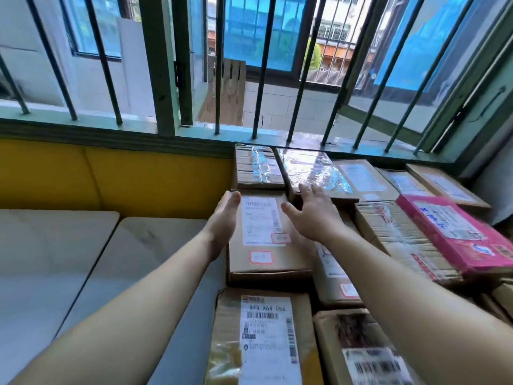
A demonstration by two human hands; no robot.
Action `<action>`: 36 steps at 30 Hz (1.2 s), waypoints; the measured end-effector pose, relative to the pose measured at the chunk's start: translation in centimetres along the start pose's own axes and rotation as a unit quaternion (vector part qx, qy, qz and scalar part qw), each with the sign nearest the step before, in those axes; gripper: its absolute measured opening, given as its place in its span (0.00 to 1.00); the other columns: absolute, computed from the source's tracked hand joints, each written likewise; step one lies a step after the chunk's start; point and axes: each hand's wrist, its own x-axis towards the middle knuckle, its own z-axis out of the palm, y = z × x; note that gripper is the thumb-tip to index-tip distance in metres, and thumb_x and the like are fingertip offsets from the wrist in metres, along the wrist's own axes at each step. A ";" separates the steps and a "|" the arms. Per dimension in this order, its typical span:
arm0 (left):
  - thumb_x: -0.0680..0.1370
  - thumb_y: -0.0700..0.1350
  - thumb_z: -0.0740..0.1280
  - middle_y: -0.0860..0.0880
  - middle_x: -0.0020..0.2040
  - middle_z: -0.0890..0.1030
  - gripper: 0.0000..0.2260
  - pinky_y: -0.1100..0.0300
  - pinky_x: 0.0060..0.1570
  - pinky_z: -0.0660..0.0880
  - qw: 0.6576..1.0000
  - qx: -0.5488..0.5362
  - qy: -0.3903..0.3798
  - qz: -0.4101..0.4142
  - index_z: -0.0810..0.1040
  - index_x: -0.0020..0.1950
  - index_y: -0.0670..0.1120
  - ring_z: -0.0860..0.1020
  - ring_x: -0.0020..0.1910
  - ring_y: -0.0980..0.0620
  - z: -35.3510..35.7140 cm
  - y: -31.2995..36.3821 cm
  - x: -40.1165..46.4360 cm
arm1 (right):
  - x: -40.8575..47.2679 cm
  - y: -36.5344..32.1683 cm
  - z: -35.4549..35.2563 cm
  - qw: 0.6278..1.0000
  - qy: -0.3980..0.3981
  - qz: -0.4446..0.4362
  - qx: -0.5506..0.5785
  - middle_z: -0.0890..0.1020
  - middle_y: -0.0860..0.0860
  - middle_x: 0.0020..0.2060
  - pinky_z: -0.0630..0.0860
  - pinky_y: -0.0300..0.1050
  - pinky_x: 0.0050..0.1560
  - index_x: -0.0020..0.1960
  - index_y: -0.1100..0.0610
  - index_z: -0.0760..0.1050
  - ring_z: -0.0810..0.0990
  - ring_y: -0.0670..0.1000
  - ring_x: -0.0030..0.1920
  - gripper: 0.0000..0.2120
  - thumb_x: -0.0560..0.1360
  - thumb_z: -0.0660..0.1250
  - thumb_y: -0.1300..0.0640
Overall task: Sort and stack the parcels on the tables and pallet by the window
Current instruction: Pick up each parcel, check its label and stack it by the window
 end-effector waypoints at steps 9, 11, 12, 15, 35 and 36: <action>0.62 0.76 0.66 0.49 0.74 0.67 0.48 0.44 0.71 0.62 1.000 -0.026 -0.015 -0.005 0.58 0.76 0.58 0.68 0.71 0.48 -0.6 -0.8 5.8 | 4.7 -0.3 0.2 0.997 -0.015 -0.033 -0.063 0.50 0.55 0.80 0.42 0.58 0.76 0.81 0.49 0.49 0.46 0.56 0.79 0.37 0.78 0.50 0.31; 0.66 0.74 0.62 0.51 0.72 0.70 0.45 0.52 0.71 0.63 1.000 0.008 -0.016 0.023 0.58 0.77 0.52 0.69 0.70 0.52 -0.1 0.9 6.4 | 5.5 -0.2 -0.1 0.997 -0.023 -0.037 -0.060 0.50 0.54 0.80 0.44 0.59 0.76 0.81 0.47 0.49 0.47 0.56 0.79 0.37 0.78 0.50 0.30; 0.70 0.70 0.59 0.51 0.70 0.72 0.40 0.55 0.68 0.67 0.999 0.024 -0.023 0.038 0.60 0.76 0.51 0.72 0.68 0.54 0.1 1.4 6.7 | 5.7 -0.3 -0.1 0.997 -0.023 -0.042 -0.066 0.51 0.54 0.80 0.44 0.60 0.76 0.81 0.46 0.49 0.47 0.56 0.79 0.37 0.77 0.50 0.30; 0.74 0.63 0.56 0.52 0.66 0.75 0.32 0.62 0.60 0.72 0.998 0.036 -0.035 0.043 0.62 0.75 0.51 0.75 0.63 0.55 0.5 1.7 7.7 | 5.6 -0.1 0.5 0.994 -0.008 -0.056 -0.095 0.52 0.54 0.80 0.46 0.62 0.76 0.80 0.45 0.48 0.48 0.57 0.79 0.39 0.75 0.53 0.28; 0.70 0.76 0.55 0.54 0.72 0.70 0.37 0.46 0.73 0.59 0.979 0.177 -0.036 0.098 0.64 0.74 0.57 0.65 0.72 0.52 0.1 1.5 7.9 | -2.4 -0.4 0.7 0.980 -0.124 -0.118 -0.097 0.39 0.50 0.80 0.36 0.56 0.77 0.80 0.45 0.42 0.36 0.52 0.79 0.38 0.77 0.51 0.30; 0.70 0.77 0.54 0.55 0.72 0.69 0.36 0.43 0.73 0.58 0.979 0.182 -0.028 0.087 0.64 0.73 0.60 0.63 0.74 0.51 -0.1 1.0 7.6 | -3.1 -0.5 0.8 0.980 -0.136 -0.114 -0.087 0.40 0.50 0.80 0.38 0.55 0.77 0.80 0.44 0.42 0.38 0.52 0.79 0.37 0.78 0.51 0.31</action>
